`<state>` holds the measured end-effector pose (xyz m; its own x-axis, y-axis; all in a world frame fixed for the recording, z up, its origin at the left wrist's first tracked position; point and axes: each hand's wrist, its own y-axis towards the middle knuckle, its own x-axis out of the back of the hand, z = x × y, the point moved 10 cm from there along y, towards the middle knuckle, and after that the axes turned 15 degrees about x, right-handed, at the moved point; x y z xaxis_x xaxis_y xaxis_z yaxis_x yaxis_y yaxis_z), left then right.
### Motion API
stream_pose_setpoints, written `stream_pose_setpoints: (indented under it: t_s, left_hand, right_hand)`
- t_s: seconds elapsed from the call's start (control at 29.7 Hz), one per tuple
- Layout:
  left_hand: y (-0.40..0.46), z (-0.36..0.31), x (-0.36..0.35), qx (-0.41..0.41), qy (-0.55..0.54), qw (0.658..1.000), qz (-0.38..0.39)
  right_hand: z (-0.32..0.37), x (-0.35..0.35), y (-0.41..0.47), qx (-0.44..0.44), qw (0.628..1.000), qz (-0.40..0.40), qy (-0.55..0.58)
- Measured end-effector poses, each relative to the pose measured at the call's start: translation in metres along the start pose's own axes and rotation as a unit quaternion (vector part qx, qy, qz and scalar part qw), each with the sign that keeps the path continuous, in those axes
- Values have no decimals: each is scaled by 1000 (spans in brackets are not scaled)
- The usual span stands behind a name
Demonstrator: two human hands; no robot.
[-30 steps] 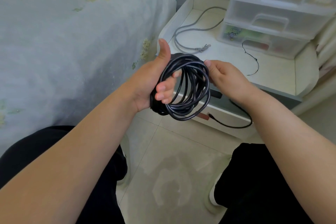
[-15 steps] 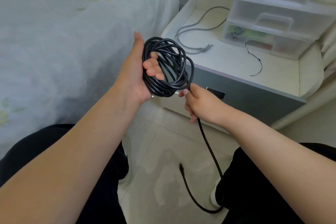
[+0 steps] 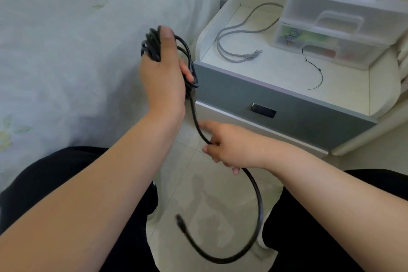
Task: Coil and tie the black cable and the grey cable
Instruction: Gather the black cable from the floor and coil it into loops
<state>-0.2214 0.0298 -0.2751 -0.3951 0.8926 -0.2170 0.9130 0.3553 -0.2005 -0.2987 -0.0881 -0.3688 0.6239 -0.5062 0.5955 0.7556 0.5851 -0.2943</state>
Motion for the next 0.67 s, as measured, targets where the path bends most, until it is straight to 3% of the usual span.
stream_pose_setpoints:
  t_s: [0.1,0.3,0.57,0.67]
  left_hand:
    - [-9,-9,-14,-93,132,986,29]
    - [-10,1,-28,-149,316,934,77]
    - [-13,20,-45,-146,420,882,155]
    - [-20,36,-52,-61,407,878,243]
  right_hand:
    - [19,11,-5,38,992,5,-121]
    - [46,70,-21,98,923,-97,-358]
    - [62,85,-23,184,885,-168,-393]
    - [65,95,-25,200,884,-204,-369]
